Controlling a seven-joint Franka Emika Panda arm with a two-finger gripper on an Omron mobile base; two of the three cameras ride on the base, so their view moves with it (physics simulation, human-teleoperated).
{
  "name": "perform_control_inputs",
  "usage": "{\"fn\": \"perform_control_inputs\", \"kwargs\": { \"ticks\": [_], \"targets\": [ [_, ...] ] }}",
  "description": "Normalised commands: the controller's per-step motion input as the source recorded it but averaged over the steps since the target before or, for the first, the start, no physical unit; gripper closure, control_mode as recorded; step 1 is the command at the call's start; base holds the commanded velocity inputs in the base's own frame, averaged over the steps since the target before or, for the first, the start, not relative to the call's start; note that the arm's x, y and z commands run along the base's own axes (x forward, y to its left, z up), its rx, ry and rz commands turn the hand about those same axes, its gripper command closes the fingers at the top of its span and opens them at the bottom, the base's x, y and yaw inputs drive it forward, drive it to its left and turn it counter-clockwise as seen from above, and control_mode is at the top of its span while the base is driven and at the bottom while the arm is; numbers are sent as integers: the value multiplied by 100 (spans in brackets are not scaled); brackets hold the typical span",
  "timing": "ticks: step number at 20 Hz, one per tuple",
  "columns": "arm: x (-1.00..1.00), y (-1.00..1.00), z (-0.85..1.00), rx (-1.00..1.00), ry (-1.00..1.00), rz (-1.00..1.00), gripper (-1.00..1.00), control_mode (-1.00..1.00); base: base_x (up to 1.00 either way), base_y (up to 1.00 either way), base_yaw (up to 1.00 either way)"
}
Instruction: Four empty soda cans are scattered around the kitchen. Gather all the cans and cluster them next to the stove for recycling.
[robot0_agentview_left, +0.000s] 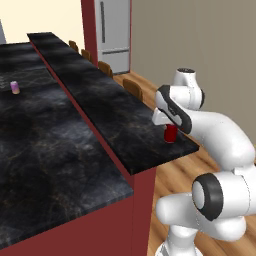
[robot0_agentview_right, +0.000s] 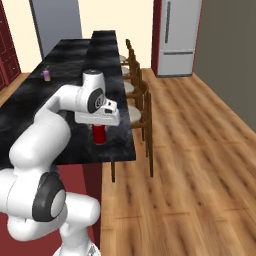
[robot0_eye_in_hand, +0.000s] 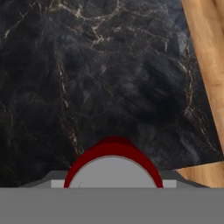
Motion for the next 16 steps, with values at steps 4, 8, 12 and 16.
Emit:
{"fn": "perform_control_inputs", "kwargs": {
  "ticks": [4,8,12,16],
  "targets": [
    [-37,0,4,-2,0,0,100,-100,0,0,0],
    [-31,0,2,-2,0,0,100,-100,0,0,0],
    [-22,0,2,-2,0,0,100,-100,0,0,0],
    [-26,0,0,-3,0,0,100,-100,0,0,0]
  ]
}}
